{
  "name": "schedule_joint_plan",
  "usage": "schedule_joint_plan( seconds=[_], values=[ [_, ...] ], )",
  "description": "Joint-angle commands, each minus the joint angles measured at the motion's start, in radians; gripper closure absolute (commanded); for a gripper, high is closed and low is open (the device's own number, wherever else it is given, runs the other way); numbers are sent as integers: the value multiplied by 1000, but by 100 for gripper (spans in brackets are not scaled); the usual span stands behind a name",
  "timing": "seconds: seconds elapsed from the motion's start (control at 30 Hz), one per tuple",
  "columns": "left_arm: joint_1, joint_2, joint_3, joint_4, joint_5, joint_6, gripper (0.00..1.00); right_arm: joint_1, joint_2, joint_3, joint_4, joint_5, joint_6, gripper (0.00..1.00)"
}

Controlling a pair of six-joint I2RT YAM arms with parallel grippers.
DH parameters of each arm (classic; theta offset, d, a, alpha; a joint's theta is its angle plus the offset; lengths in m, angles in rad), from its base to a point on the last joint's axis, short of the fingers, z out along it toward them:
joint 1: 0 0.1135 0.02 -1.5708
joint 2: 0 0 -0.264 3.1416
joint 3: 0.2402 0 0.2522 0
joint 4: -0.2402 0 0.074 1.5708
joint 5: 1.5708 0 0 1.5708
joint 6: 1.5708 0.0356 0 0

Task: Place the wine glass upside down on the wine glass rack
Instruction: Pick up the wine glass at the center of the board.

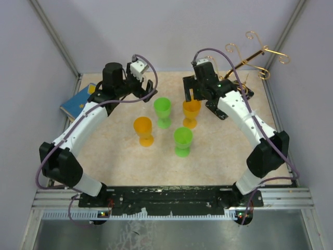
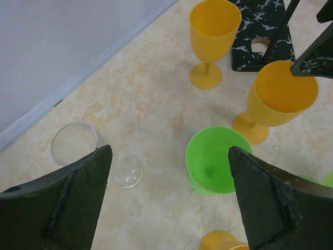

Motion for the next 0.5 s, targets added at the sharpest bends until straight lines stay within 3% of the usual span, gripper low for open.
schedule_joint_plan(
  seconds=[0.0, 0.47],
  values=[
    [-24, 49, -7, -11, -75, 8, 3, 4, 40, 6, -30, 61, 35, 12],
    [-59, 134, -91, 82, -138, 9, 9, 4, 111, -29, -23, 88, 68, 8]
  ],
)
